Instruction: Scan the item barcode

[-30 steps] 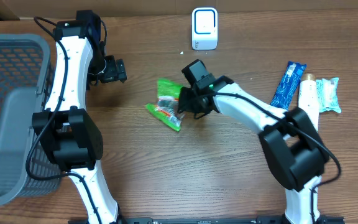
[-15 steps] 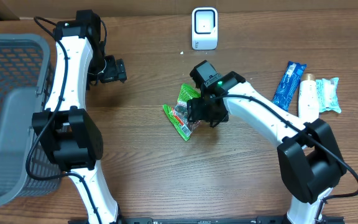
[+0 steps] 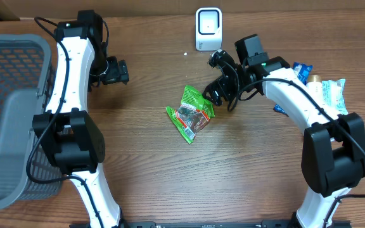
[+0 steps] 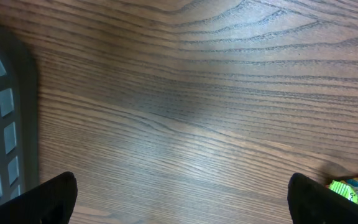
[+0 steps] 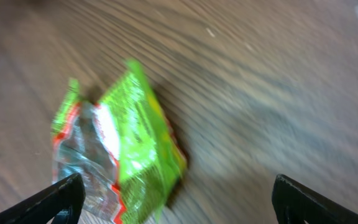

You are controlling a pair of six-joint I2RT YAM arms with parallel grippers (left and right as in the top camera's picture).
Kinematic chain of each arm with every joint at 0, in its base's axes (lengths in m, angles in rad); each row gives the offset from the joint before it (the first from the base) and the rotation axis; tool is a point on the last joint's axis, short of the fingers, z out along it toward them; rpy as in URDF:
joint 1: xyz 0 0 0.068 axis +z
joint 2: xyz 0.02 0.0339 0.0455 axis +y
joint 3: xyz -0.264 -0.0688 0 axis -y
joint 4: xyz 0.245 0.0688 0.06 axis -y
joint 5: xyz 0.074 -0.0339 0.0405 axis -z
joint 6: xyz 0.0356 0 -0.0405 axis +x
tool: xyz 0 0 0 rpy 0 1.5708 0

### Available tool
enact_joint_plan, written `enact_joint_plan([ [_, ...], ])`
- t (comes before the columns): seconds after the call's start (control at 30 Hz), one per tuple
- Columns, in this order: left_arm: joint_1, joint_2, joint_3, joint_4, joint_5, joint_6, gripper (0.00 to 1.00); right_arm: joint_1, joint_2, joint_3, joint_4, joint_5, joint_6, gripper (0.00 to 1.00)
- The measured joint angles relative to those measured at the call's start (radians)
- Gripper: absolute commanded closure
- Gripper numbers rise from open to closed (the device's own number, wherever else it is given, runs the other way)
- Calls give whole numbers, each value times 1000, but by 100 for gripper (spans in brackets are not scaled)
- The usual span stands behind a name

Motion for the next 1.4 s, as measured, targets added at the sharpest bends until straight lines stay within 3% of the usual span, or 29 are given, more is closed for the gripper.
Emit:
enact_joint_plan([
  [0.3, 0, 0, 0, 0, 0, 0, 0, 17, 134, 0, 3, -124, -96, 6],
  [0.57, 0, 0, 0, 0, 0, 0, 0, 29, 163, 5, -84, -37, -94, 37],
  [0.8, 0, 0, 0, 0, 0, 0, 1, 35, 180, 29, -97, 82, 135, 42],
  [0.93, 0, 0, 0, 0, 0, 0, 0, 27, 180, 60, -208, 156, 294, 43],
  [1.2, 0, 0, 0, 0, 0, 0, 1, 12, 183, 104, -519, 269, 456, 38],
  [1.4, 0, 0, 0, 0, 0, 0, 0, 12, 193, 142, -672, 314, 447, 10],
])
